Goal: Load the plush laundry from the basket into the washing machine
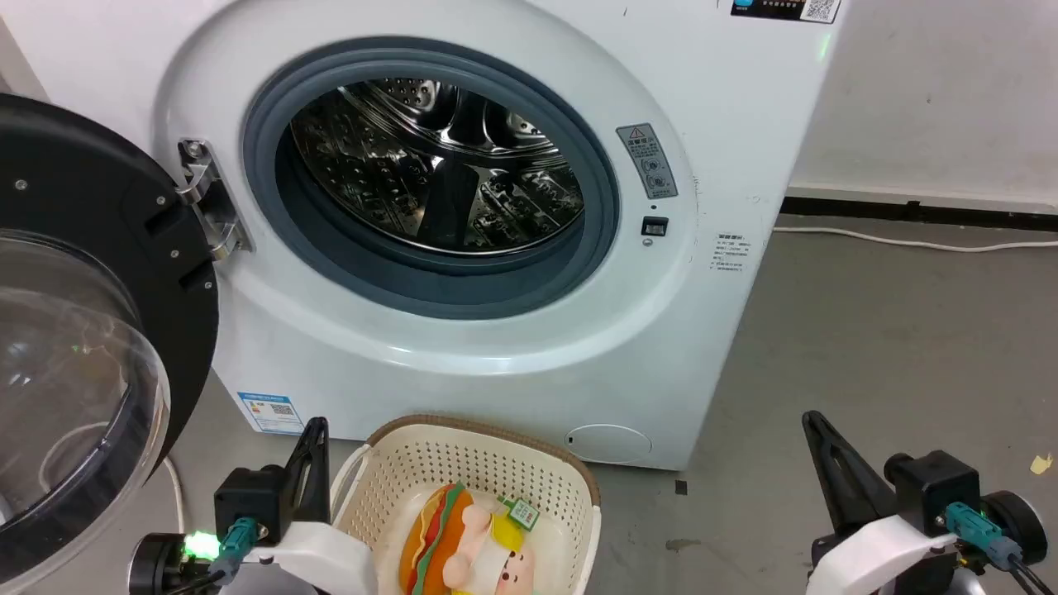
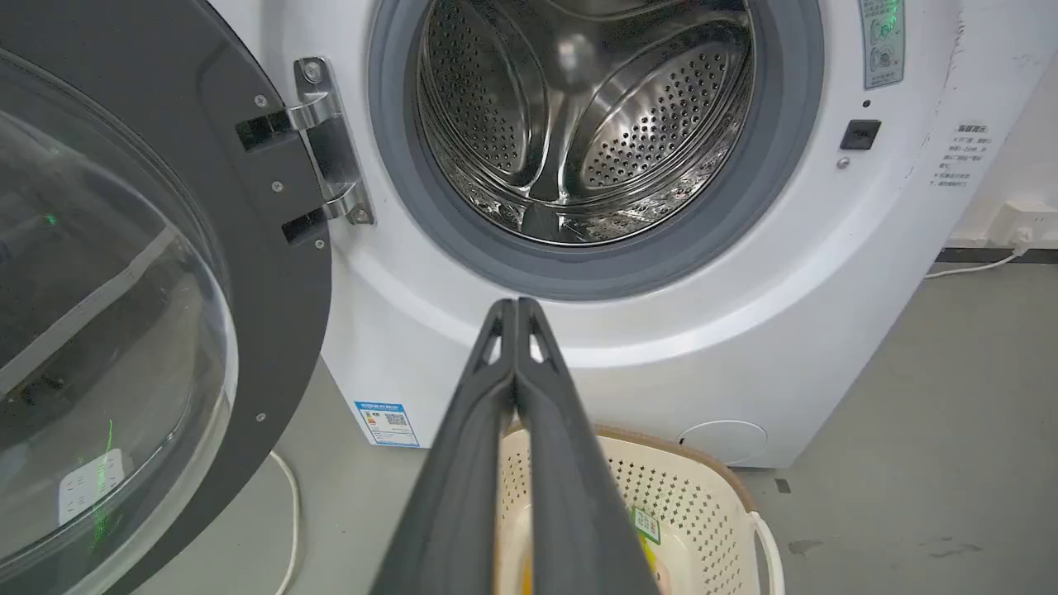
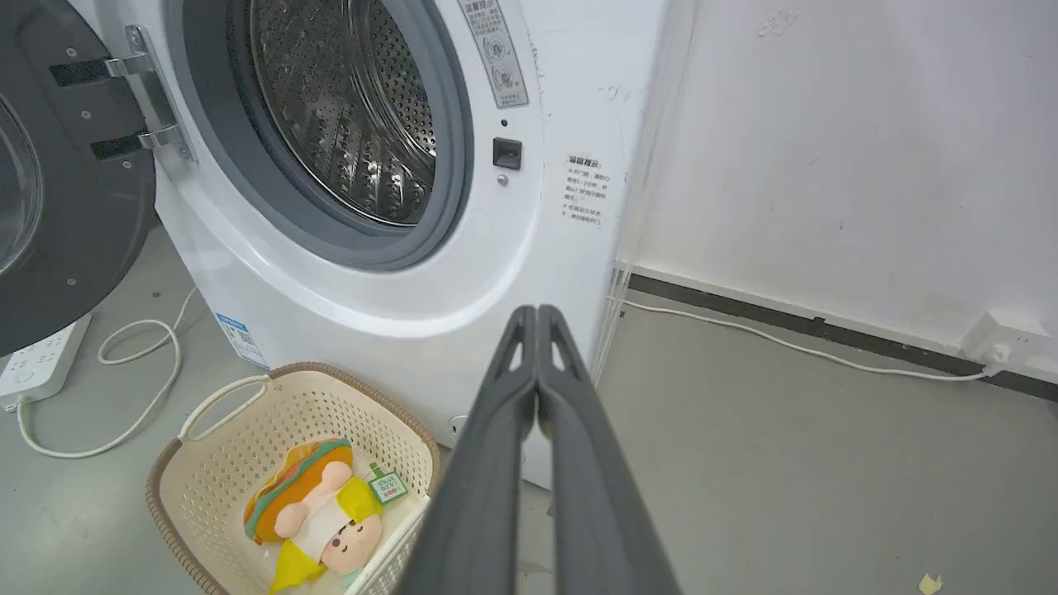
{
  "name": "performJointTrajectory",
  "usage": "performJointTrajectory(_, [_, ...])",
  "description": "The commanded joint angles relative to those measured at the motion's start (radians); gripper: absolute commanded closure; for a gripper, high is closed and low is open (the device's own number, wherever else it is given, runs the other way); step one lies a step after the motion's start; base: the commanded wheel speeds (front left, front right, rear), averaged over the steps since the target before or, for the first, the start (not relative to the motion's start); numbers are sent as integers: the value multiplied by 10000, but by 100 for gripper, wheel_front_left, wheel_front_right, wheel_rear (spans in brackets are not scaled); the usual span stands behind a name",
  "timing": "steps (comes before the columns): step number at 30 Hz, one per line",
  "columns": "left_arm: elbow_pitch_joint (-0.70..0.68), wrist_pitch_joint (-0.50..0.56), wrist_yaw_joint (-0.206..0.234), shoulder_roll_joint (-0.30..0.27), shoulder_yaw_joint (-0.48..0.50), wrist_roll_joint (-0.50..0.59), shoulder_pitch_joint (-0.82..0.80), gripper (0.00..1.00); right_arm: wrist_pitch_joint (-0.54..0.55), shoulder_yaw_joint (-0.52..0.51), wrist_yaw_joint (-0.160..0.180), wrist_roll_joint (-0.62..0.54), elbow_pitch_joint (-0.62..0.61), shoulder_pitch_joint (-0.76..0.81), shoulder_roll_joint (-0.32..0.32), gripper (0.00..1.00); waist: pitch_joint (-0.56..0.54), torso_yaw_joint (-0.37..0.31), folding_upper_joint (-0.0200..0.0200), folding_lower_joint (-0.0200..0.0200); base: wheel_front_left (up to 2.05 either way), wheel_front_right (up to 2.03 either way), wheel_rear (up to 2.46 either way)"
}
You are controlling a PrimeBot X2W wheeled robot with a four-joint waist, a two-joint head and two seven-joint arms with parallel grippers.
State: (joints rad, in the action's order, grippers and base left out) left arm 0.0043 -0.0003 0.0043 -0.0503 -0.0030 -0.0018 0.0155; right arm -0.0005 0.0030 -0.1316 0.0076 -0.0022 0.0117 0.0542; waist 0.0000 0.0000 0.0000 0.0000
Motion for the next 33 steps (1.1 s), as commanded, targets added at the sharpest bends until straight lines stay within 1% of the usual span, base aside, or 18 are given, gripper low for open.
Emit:
performJointTrajectory(1, [-43,3,-43,1,30,18,-155,100,5,-30,9,-76,22,-117,-40,100,0,0,0,0,0,0,0])
performJointTrajectory(33, [-43,3,-43,1,30,18,-155,100,5,-30,9,-76,22,-117,-40,100,0,0,0,0,0,0,0])
